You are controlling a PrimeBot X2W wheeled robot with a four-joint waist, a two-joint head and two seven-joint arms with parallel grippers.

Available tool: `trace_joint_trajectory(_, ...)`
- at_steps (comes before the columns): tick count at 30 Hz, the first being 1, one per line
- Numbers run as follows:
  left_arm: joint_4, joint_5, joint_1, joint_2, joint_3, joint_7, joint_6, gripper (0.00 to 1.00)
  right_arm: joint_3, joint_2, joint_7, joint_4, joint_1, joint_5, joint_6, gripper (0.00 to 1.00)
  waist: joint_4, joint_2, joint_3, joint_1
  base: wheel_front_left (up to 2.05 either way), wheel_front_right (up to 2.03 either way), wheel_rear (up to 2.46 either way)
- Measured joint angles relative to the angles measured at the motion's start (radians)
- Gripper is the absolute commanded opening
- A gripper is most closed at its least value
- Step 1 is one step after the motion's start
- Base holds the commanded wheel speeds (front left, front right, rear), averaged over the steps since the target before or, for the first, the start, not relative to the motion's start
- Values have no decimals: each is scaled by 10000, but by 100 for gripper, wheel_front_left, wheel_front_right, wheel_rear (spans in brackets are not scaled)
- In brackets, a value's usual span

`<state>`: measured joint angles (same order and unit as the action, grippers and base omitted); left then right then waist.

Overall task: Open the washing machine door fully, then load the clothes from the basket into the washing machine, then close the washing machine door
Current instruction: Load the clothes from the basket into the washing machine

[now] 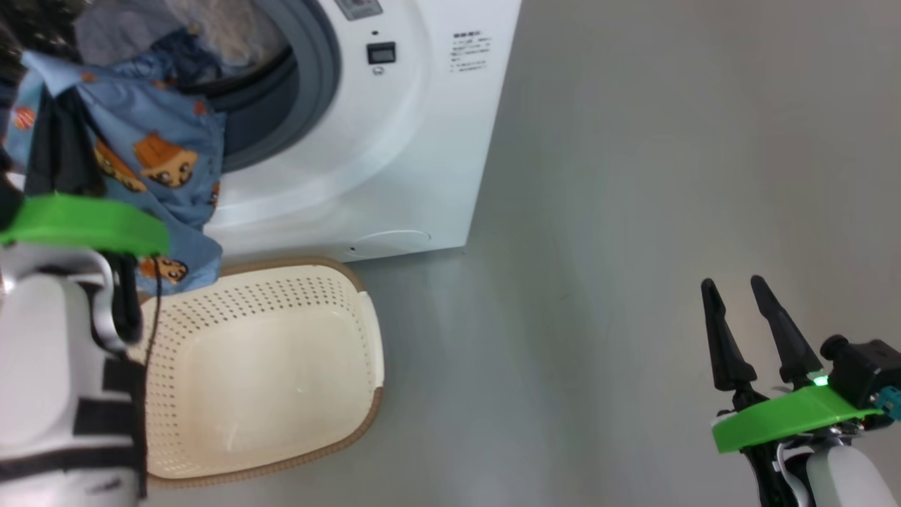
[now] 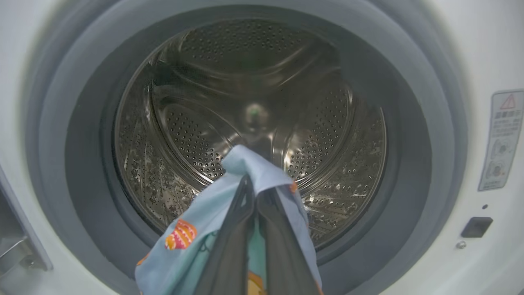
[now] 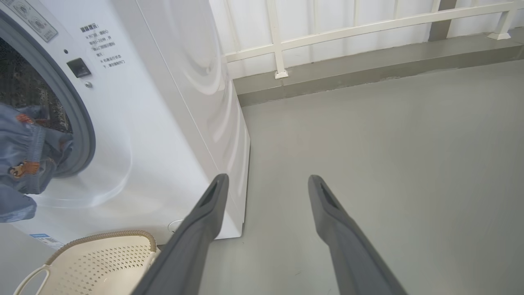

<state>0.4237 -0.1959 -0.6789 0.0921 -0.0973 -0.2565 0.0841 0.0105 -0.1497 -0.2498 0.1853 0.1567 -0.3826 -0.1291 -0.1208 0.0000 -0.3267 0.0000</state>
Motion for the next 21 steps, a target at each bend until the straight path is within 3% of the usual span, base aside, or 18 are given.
trace_joint_trajectory(9,3685,84,-2529,677,-31,0,86,0,-322,226,-2,-4,539,-77,0,100,-533,0,-643,0,0,0,0)
trace_joint_trajectory(21,6932,255,-5099,1239,265,380,71,0,-577,424,-2,-13,1042,-245,0,100,-1177,0,-1575,0,0,0,0)
